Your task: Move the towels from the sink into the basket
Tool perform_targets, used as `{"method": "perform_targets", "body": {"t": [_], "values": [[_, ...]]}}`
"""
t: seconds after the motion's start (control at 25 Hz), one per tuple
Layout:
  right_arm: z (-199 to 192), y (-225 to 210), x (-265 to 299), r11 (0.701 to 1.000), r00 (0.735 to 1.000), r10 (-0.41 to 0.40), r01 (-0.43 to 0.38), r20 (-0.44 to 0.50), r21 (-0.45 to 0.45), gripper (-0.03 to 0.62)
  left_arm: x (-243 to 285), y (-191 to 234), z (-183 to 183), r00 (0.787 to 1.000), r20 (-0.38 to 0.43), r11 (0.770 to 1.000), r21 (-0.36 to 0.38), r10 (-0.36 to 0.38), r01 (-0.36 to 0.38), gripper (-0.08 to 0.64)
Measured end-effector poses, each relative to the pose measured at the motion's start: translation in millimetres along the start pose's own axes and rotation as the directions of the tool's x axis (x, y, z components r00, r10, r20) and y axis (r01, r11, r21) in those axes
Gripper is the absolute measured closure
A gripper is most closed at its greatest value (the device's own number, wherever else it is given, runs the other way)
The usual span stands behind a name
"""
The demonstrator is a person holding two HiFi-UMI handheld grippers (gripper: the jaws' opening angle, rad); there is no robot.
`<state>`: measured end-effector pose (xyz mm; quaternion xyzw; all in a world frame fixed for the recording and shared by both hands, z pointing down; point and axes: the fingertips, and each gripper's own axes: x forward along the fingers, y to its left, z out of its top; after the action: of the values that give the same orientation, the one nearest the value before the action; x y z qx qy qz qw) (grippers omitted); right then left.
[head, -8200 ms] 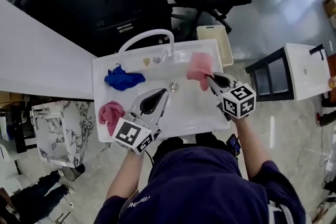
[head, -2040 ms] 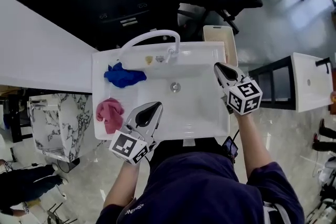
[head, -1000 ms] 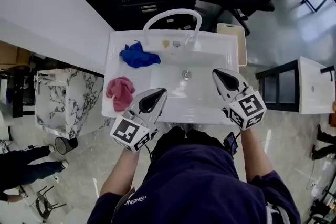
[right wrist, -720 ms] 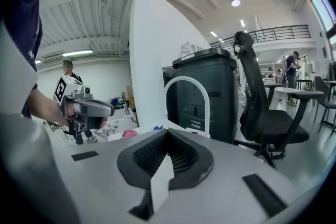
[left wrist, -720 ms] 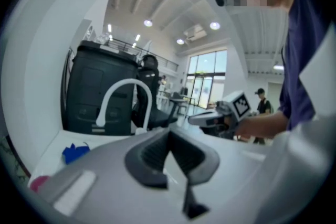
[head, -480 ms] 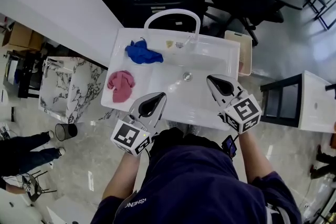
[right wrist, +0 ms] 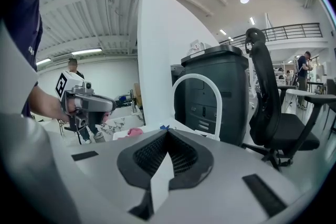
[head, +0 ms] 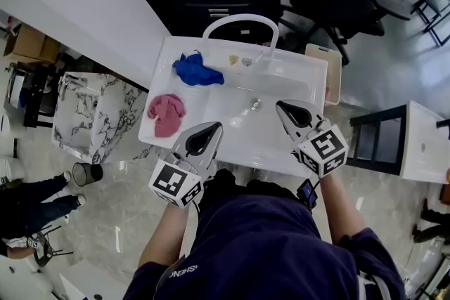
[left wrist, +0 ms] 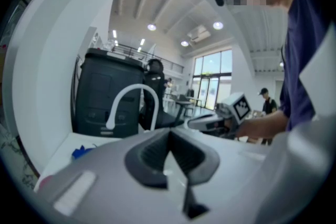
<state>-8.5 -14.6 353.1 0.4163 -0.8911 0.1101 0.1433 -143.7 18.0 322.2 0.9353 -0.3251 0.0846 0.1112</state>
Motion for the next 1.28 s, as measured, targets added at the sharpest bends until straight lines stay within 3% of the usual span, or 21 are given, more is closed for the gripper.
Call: {"method": "perform_targets", "body": {"t": [0.44, 1.28], "values": [[-0.3, 13.8, 79.1, 0.999, 0.998, -0.022, 0.024, -0.058, 0.032, 0.584, -14.1, 76.4, -5.2, 0.999, -0.027, 0.999, -0.024, -0.036, 0.035, 0.557], [-19.2, 38.8, 228.8, 0.995, 0.986, 0.033, -0.016, -0.164, 0.100, 0.583, -30.9, 198.3, -32.3, 0.996, -0.081, 0.995, -0.099, -0.039, 0.031, 0.557]]}}
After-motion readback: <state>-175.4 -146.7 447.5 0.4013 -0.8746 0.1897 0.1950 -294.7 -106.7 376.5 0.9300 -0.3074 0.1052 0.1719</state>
